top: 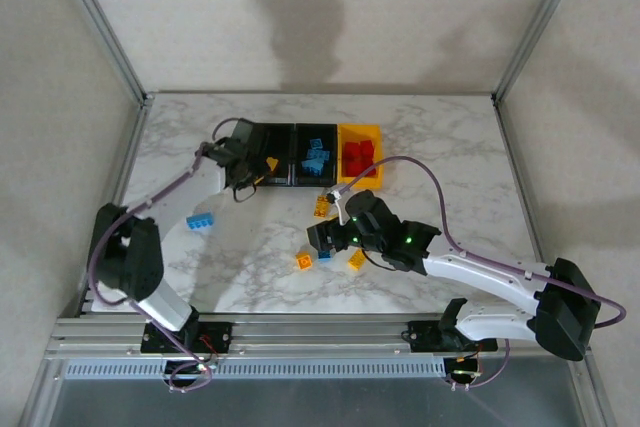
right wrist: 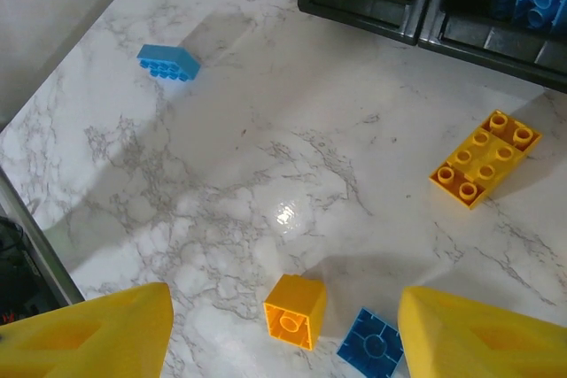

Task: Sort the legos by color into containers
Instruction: Place the lego in the container.

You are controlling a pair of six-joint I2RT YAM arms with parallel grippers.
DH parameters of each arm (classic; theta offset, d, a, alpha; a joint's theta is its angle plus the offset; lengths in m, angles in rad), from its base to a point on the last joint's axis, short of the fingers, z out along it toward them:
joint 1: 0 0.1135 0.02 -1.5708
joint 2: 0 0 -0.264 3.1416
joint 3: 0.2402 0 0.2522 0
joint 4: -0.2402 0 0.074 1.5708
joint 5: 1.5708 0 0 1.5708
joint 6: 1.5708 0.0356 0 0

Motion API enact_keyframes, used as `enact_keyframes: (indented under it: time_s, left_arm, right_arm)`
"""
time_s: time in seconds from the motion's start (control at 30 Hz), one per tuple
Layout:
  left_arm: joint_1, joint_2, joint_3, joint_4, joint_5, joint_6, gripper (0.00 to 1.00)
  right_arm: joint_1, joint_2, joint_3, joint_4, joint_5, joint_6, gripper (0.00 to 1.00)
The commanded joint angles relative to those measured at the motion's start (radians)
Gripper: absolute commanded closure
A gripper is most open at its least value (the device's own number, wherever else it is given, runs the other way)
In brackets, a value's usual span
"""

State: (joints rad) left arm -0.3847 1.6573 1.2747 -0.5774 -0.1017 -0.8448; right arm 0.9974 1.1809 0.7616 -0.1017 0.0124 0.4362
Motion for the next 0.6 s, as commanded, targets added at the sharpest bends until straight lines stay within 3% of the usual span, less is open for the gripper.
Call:
enact_keyframes:
  time_s: [0.0,0.37,0.57]
  left_arm:
    - [0.022,0.096,0.113,-0.022,-0.006,0.061,0.67]
    - [0.05,0.423,0.476,-0.096,0.027,0.111,0.66]
    - [0.053,0.522,0.578,-0.12,0.02,0.124,0.65]
  right_arm:
    - [0.001,-0.035,-0.015,-0.009,0.035,0.021,0.32]
    - [-0.003,-0.061,-0.018,-0.06,0.072,0.026,0.32]
    - [-0.015,-0.063,-0.012,-0.08,0.07,0.023,0.32]
